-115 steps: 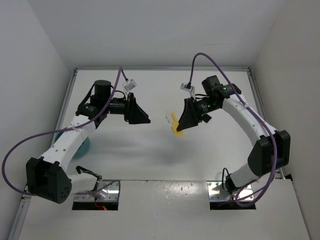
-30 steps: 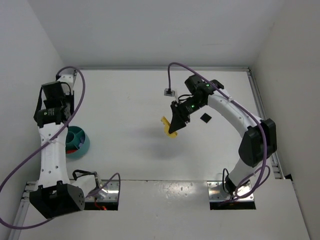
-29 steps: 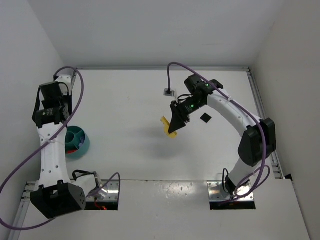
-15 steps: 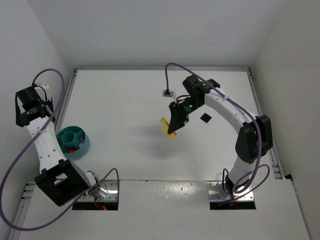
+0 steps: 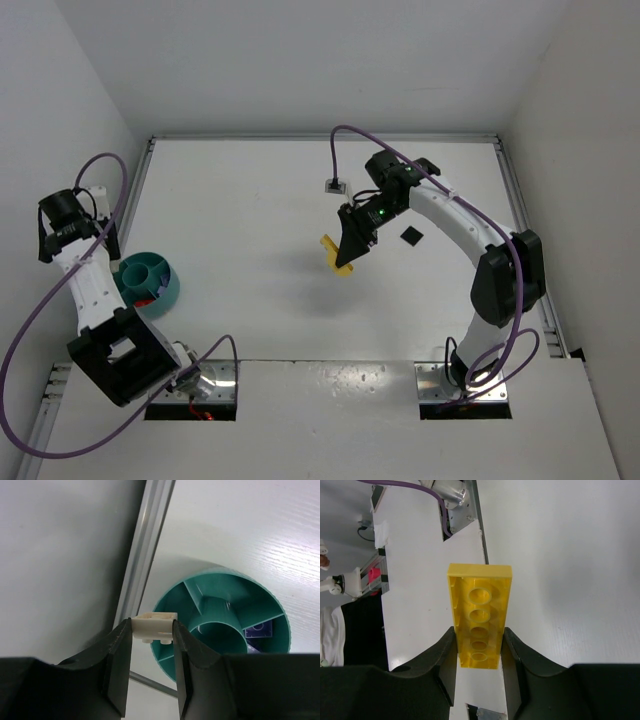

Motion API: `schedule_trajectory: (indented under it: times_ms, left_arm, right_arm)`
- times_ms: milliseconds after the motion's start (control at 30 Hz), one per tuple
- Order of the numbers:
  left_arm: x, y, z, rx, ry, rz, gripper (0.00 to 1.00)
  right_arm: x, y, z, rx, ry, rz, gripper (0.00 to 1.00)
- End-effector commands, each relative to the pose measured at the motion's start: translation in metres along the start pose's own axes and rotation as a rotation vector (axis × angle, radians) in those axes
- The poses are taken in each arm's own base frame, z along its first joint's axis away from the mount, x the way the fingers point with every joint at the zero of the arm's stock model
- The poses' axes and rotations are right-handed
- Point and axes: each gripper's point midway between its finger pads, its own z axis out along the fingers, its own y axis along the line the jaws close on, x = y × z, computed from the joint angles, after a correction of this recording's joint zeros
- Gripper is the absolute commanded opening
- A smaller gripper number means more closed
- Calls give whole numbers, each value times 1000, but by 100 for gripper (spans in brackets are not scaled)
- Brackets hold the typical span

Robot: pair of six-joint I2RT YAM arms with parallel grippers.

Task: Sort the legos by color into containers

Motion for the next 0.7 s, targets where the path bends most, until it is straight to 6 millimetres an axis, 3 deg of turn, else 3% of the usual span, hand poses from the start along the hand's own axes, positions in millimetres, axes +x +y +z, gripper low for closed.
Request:
schedule_trajectory:
  times_ms: [0, 533, 600, 667]
  left_arm:
    - [3, -3, 2, 17, -4, -28, 0]
    - [36, -20, 16, 70, 73, -20, 0]
    - [37, -22, 18, 83, 79, -12, 5]
    - [37, -22, 18, 83, 79, -12, 17]
  right_arm:
    - [-13, 7, -3, -13, -26, -59, 2]
    - [-13, 7, -3, -13, -26, -59, 2]
    - [-13, 7, -3, -13, -26, -59, 2]
    - [-13, 7, -3, -13, -26, -59, 2]
